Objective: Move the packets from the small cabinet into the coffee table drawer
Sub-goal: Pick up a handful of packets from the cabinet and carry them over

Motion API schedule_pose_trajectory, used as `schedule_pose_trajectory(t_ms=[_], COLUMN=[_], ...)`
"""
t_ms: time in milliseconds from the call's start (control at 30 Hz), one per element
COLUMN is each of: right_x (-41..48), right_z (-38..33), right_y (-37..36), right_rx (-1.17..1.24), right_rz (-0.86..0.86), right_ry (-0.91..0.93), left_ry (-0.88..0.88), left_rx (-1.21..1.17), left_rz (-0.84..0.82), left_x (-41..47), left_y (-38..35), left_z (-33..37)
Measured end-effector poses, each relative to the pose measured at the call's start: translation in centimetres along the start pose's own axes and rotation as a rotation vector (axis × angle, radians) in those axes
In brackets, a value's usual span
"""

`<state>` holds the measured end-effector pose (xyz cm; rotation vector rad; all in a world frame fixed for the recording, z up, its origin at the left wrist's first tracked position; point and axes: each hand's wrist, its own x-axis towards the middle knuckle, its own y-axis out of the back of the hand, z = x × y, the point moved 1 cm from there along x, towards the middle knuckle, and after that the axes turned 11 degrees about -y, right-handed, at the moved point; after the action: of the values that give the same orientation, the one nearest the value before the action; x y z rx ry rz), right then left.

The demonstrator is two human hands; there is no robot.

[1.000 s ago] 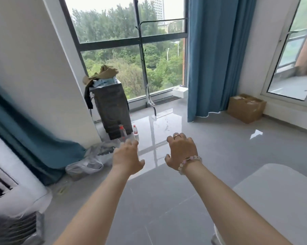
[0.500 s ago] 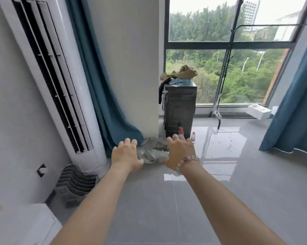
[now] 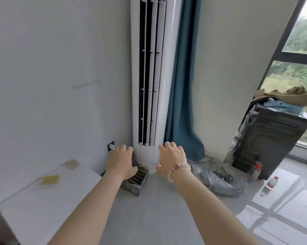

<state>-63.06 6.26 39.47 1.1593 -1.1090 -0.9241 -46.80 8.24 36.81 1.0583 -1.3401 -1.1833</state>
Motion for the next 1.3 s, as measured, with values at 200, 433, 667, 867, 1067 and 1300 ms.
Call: schedule_pose_trajectory(t_ms=[200,433,667,867,1067,1300], right_x=[8.8,15.0,17.4,18.6,22.1,26.3], right_z=[-4.9,-10.4,-18.0,-25.6,-31.9,-40.0], right_y=[-1.1,-3.3,-5.4,-6.8,-8.9,-11.4], right_rx=[0.048,0.092,0.136,0.149,0.103,0.098], right_rz=[-0.015,-0.048,-0.044,-0.055,-0.081,-0.140], right_ry=[0.187,0.364,0.530,0.652,0.652,0.633], left_ry=[0.185,0.365,0.531,0.670,0.702,0.695], left_rx=[0.076,0.120,0.128,0.131,0.124,0.113], left_rz=[-0.011,-0.018,-0.053,-0.082,-0.092,-0.101], left_x=[3.3,4.5,2.1,-0.5,0.6,2.3], left_y=[0.0,-0.7,-2.5,-3.6,-5.4,-7.4], left_z=[-6.2,-11.0,-16.1,-22.9,-30.9,-40.2])
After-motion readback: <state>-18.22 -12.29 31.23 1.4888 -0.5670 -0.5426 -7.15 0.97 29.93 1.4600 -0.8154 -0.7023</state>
